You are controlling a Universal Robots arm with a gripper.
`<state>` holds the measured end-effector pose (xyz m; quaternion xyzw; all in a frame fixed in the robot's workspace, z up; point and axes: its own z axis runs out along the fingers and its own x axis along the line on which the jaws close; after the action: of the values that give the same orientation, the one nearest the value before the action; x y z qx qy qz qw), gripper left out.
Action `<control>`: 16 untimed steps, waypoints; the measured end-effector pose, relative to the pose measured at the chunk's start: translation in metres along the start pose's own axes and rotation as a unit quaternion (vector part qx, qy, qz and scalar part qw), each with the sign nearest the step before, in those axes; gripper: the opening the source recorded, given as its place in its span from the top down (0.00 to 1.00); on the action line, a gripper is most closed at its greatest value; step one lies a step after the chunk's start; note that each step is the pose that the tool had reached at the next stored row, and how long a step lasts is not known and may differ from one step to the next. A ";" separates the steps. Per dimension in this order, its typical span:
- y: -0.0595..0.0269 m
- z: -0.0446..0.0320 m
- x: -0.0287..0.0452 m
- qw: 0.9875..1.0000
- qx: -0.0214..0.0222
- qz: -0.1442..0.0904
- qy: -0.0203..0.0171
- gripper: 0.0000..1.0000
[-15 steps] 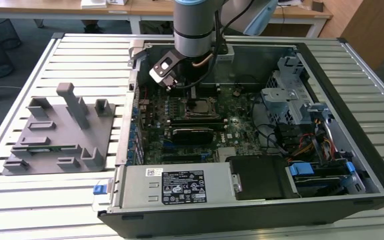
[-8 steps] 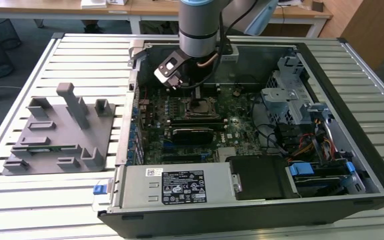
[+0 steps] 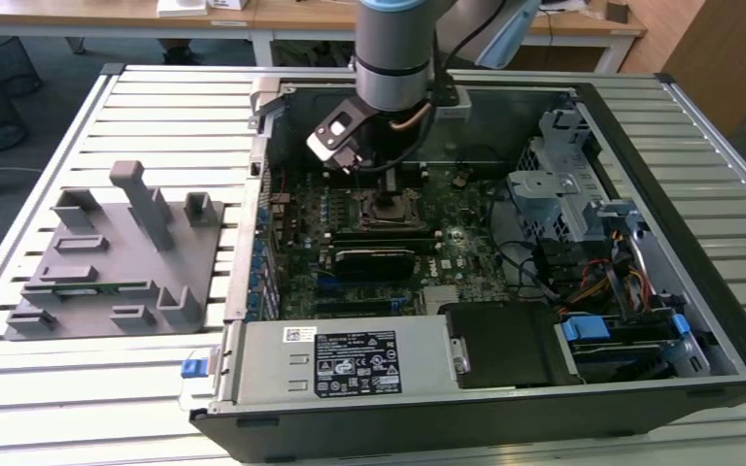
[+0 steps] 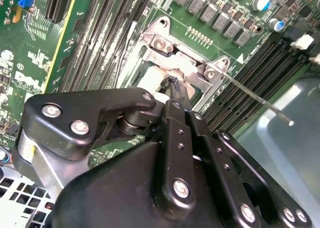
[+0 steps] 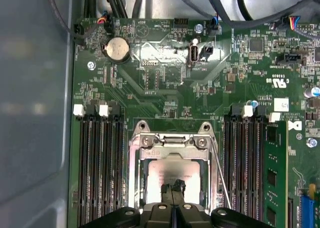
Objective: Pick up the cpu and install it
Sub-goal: 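Close the cpu cover, then install the first cpu locking lever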
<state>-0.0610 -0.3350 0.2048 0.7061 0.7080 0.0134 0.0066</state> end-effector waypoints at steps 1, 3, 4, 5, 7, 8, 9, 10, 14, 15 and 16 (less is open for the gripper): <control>0.0007 0.0000 0.0000 1.000 0.000 0.000 0.000 0.89; 0.0019 0.0001 0.0000 1.000 0.000 0.000 0.000 0.89; 0.0026 0.0001 0.0000 1.000 0.000 0.000 0.000 0.89; 0.0032 0.0001 0.0000 1.000 0.000 0.000 0.000 0.89; 0.0045 0.0001 0.0000 1.000 0.000 0.000 0.000 0.89; 0.0051 0.0001 0.0000 1.000 0.000 0.000 0.000 0.89; 0.0058 0.0002 0.0000 1.000 0.000 0.000 0.000 0.89; 0.0064 0.0002 0.0000 1.000 0.000 0.000 0.000 0.89; 0.0083 0.0002 0.0000 1.000 0.000 0.000 0.000 0.89; 0.0084 0.0003 0.0000 1.000 0.000 0.000 0.000 0.89; 0.0085 0.0003 0.0000 1.000 0.000 0.000 0.000 0.89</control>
<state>-0.0525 -0.3350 0.2048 0.7061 0.7079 0.0135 0.0066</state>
